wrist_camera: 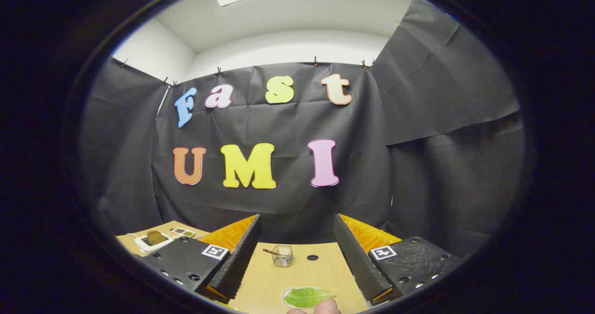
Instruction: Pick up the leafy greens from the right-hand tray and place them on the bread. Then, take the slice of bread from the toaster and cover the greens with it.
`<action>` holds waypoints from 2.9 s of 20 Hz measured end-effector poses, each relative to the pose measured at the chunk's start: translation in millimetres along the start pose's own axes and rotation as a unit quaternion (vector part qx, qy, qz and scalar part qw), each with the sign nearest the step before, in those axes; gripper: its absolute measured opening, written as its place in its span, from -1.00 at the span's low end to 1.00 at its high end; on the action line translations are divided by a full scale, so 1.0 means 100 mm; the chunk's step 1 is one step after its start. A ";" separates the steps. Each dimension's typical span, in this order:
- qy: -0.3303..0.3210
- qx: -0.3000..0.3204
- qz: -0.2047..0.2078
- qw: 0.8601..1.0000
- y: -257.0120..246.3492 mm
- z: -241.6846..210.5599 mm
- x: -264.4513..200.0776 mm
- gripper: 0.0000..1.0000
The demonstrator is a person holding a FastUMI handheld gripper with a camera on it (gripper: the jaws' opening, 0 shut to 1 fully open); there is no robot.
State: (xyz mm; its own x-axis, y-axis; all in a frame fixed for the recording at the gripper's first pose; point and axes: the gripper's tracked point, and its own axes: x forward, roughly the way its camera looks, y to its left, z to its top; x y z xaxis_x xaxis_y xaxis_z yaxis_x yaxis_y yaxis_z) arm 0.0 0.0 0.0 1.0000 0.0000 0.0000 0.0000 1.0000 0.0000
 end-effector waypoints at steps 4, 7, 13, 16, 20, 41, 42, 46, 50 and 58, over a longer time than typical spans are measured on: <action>-0.001 0.000 -0.003 1.000 -0.04 0.01 -0.04 0.89; 0.004 -0.004 -0.013 1.000 -0.06 -0.02 -0.05 0.89; 0.015 -0.025 -0.021 0.999 -0.12 -0.12 -0.03 0.90; 0.014 -0.022 -0.025 0.999 -0.15 -0.11 -0.01 0.90; 0.013 -0.013 -0.025 1.000 -0.16 -0.13 0.02 0.90; 0.108 -0.025 -0.005 0.994 -0.88 -1.18 0.17 0.90; 0.127 -0.022 -0.007 0.992 -0.99 -1.39 0.19 0.90; 0.193 0.005 0.005 0.981 -1.14 -2.11 0.26 0.91; 0.246 0.033 0.014 0.969 -1.14 -2.77 0.42 0.92; 0.316 0.046 0.007 0.947 -1.24 -3.85 0.80 0.92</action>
State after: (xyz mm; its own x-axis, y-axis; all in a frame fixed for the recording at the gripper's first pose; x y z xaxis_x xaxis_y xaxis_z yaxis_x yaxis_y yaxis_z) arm 80.2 -124.0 -385.3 0.7998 0.0428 -0.5987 0.0159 0.9956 0.0924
